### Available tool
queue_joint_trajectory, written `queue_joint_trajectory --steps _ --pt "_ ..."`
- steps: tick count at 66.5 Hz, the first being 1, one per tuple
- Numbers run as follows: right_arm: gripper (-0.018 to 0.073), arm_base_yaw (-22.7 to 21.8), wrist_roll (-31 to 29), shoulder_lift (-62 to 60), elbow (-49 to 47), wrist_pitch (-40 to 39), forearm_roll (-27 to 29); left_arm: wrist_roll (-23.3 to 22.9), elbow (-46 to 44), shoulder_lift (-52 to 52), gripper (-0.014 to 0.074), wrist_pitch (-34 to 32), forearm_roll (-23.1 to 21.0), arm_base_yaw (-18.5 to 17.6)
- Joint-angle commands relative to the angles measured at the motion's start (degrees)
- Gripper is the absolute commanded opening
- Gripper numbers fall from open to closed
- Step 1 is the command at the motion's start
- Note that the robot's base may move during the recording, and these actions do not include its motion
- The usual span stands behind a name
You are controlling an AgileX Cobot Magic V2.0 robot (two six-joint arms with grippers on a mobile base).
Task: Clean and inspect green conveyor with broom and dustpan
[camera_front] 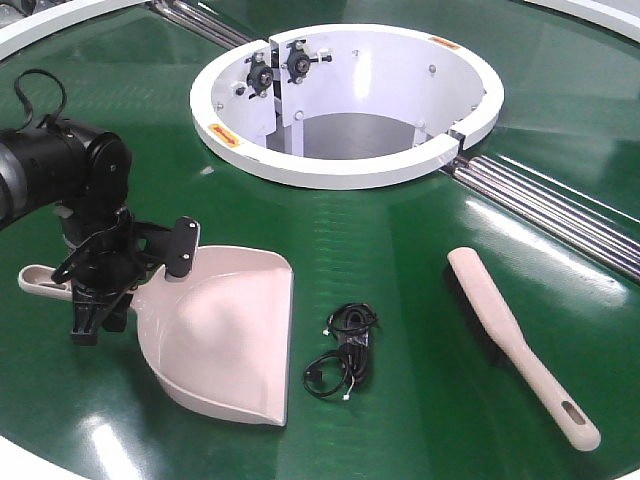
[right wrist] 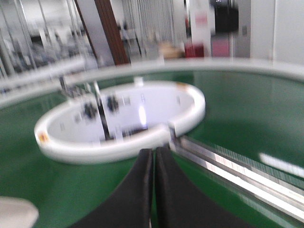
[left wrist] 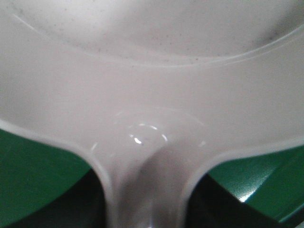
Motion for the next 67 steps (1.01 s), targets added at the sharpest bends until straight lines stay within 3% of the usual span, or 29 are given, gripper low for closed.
queue_joint_trajectory --steps 1,14,27,39,53,60,67 --pt "-0.0010 0.1 -0.5 7.0 -5.6 6.0 -0.6 -0.3 -1.5 -2.6 -0.0008 -0.1 -0.1 -0.5" --pt "-0.0008 0.1 0.4 15.0 -6.6 8.5 0.4 -0.3 -1.5 -2.6 -0.0008 -0.1 -0.1 -0.5" --pt "0.0039 0.1 -7.7 22.7 -12.1 16.0 0.4 -0.3 -1.5 -2.6 -0.0008 -0.1 -0.1 -0.5" --pt "0.0248 0.6 -10.7 29.5 -19.1 20.8 3.2 -0.3 -1.5 -2.6 -0.0008 -0.1 -0.1 -0.5" --pt "0.0557 7.2 -10.7 36.9 -24.1 26.8 -0.8 -0.3 -1.5 -2.6 -0.0008 -0.1 -0.1 -0.5" --pt "0.0625 10.3 -10.0 41.4 -26.8 30.0 -2.8 -0.3 -1.5 -2.6 -0.0008 -0.1 -0.1 -0.5" --pt "0.0624 11.6 -9.2 46.1 -29.6 34.0 -2.8 -0.3 -1.5 -2.6 -0.0008 -0.1 -0.1 -0.5"
